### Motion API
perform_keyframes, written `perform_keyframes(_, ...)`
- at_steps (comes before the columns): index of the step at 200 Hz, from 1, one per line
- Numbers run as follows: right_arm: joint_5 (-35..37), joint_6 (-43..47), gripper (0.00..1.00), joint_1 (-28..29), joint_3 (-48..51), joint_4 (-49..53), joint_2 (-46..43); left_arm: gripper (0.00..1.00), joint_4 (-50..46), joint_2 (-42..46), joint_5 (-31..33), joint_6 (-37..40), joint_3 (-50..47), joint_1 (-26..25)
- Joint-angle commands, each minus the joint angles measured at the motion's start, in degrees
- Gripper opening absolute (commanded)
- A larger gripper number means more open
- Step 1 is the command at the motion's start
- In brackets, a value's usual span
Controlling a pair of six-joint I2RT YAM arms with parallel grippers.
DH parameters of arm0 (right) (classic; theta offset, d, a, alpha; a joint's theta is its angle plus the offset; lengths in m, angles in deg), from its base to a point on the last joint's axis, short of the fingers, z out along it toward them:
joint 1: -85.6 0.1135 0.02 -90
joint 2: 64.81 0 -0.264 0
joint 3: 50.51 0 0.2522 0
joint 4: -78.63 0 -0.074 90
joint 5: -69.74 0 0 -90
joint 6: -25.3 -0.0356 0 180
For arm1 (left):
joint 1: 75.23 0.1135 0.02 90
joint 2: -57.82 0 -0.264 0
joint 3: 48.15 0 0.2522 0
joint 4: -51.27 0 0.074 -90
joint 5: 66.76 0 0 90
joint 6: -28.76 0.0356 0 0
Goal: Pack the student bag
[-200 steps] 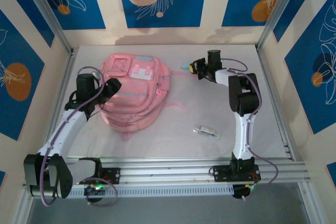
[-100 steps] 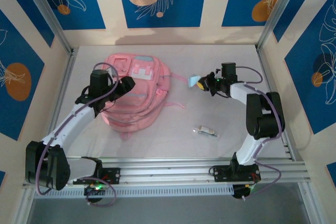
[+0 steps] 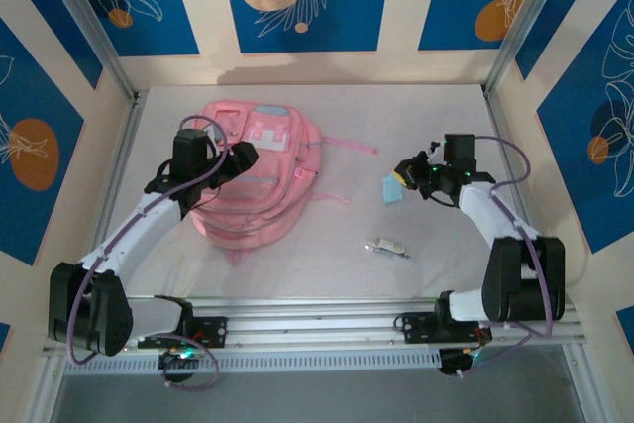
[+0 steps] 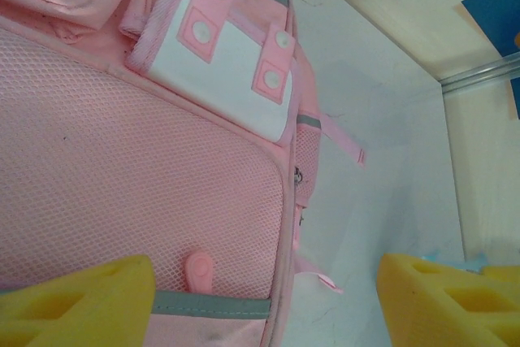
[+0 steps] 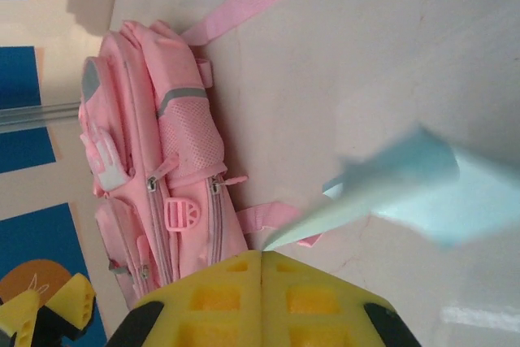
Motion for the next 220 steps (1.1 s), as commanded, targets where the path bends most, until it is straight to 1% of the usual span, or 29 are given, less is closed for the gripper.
perform_keyframes(1, 4.5, 5.85, 0.0, -1.51, -1.31, 8.87, -3.89, 0.72, 1.16, 0.34, 1.18, 0.63, 0.96, -0.81)
perform_keyframes(28, 5.48, 6.42, 0.0, -3.25, 3.86, 7.27, -4.39, 0.72, 1.8, 0.55, 1.53, -0.12, -0.1, -0.79)
perform_keyframes(56, 2.79, 5.63, 0.0, -3.88, 8.68, 2.99, -1.34, 0.72, 1.63, 0.41, 1.85, -0.48, -0.38, -0.79)
perform_keyframes(62, 2.91, 5.73, 0.08, -3.88, 9.21, 2.59, -1.11, 0.73, 1.33, 0.47, 1.88, -0.4, -0.3, -0.79)
perform_keyframes(75, 3.09, 6.76, 0.35, -3.84, 9.47, 2.74, -1.61, 0.73, 0.52, 0.53, 2.1, -0.09, -0.12, -0.79)
perform_keyframes(78, 3.05, 7.24, 0.44, -3.8, 9.42, 2.83, -1.77, 0.73, 0.34, 0.57, 2.21, -0.06, -0.07, -0.84)
perform_keyframes(84, 3.09, 8.41, 0.58, -3.57, 9.08, 3.23, -2.4, 0.73, -0.14, 0.85, 2.55, 0.09, -0.03, -0.8)
perform_keyframes(92, 3.65, 10.48, 0.65, -2.87, 8.23, 4.38, -3.41, 0.73, -0.75, 1.18, 3.12, 0.37, -0.03, -0.79)
perform_keyframes(99, 4.75, 12.79, 0.69, -1.77, 7.09, 5.85, -4.21, 0.73, -1.23, 1.53, 3.7, 0.59, -0.12, -0.79)
perform_keyframes(116, 8.39, 18.06, 0.73, 2.97, 4.15, 8.33, -6.54, 0.74, -3.55, 2.15, 5.37, 1.48, 0.09, -0.75)
perform_keyframes(131, 12.7, 21.51, 0.77, 9.49, 1.3, 8.81, -7.21, 0.77, -7.14, 2.41, 7.32, 2.94, 0.82, -0.56)
perform_keyframes(148, 15.64, 24.33, 0.78, 17.08, -2.28, 7.51, -5.6, 0.78, -10.66, 2.77, 9.02, 4.09, 1.2, -0.28)
perform_keyframes(152, 15.82, 24.58, 0.78, 18.54, -3.14, 6.85, -4.86, 0.8, -11.38, 2.94, 9.44, 4.25, 1.14, -0.24)
perform_keyframes(158, 15.93, 24.78, 0.78, 20.7, -4.23, 5.71, -3.49, 0.83, -12.45, 3.18, 10.05, 4.3, 1.05, -0.24)
perform_keyframes(169, 15.22, 24.83, 0.78, 24.29, -6.71, 2.41, -0.64, 0.84, -14.25, 3.78, 10.65, 4.35, 0.78, 0.04)
perform_keyframes(180, 14.24, 24.49, 0.77, 27.19, -9.18, -0.62, 2.94, 0.84, -15.5, 4.65, 11.3, 4.23, 0.31, 0.1)
perform_keyframes(188, 13.63, 24.15, 0.77, 29.11, -11.46, -2.46, 6.12, 0.87, -16.45, 5.42, 12.21, 3.81, -0.15, 0.17)
perform_keyframes(195, 13.14, 24.21, 0.76, 30.39, -14.18, -3.23, 9.33, 0.89, -17.16, 6.19, 12.89, 3.27, -0.73, 0.29)
perform_keyframes(206, 13.21, 24.26, 0.75, 31.86, -18.77, -3.72, 14.49, 0.89, -18.12, 7.43, 13.39, 2.79, -1.7, 0.6)
perform_keyframes(220, 13.14, 23.77, 0.74, 32.67, -24.64, -4.15, 20.83, 0.9, -20.15, 9.05, 14.66, 2.68, -2.63, 0.73)
